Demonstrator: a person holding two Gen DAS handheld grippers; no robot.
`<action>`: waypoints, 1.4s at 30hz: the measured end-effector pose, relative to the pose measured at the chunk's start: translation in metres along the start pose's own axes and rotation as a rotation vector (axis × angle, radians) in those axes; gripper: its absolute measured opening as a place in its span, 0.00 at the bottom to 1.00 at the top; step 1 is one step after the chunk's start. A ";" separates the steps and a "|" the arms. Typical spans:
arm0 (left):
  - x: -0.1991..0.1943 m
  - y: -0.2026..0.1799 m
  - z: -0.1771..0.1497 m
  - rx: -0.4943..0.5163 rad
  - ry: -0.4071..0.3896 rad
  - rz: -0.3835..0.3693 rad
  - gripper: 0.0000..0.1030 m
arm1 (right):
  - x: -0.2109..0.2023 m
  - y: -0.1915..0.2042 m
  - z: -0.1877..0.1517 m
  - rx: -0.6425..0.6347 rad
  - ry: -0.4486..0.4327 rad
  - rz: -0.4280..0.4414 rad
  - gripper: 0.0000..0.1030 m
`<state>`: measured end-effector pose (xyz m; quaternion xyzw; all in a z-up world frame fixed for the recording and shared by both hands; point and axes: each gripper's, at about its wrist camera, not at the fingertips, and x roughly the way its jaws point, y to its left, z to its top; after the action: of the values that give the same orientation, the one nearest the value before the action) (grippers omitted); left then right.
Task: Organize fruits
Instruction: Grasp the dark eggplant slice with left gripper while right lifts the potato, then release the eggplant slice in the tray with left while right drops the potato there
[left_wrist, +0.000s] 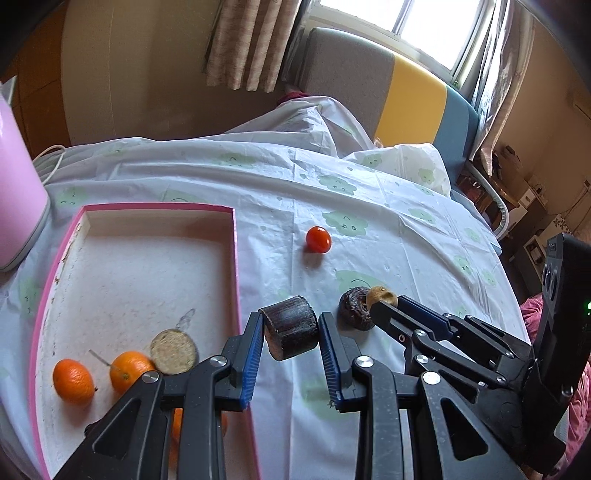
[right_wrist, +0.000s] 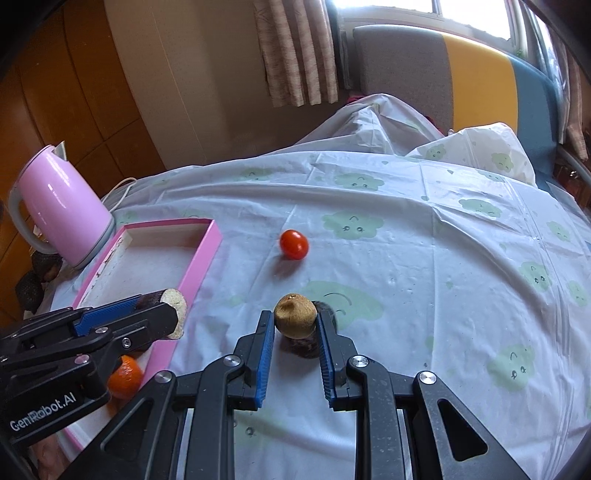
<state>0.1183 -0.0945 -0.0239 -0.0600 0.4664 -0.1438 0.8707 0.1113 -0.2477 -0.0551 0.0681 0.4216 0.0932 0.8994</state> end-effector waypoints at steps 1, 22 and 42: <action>-0.004 0.003 -0.002 -0.002 -0.005 0.002 0.30 | -0.001 0.003 -0.001 -0.005 0.001 0.003 0.22; -0.049 0.088 -0.026 -0.143 -0.056 0.044 0.30 | -0.014 0.087 -0.028 -0.154 0.041 0.112 0.22; -0.037 0.130 -0.023 -0.233 -0.043 0.113 0.35 | -0.011 0.142 -0.058 -0.241 0.131 0.271 0.22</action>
<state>0.1048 0.0410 -0.0381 -0.1373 0.4638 -0.0380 0.8744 0.0438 -0.1100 -0.0549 0.0100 0.4521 0.2675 0.8509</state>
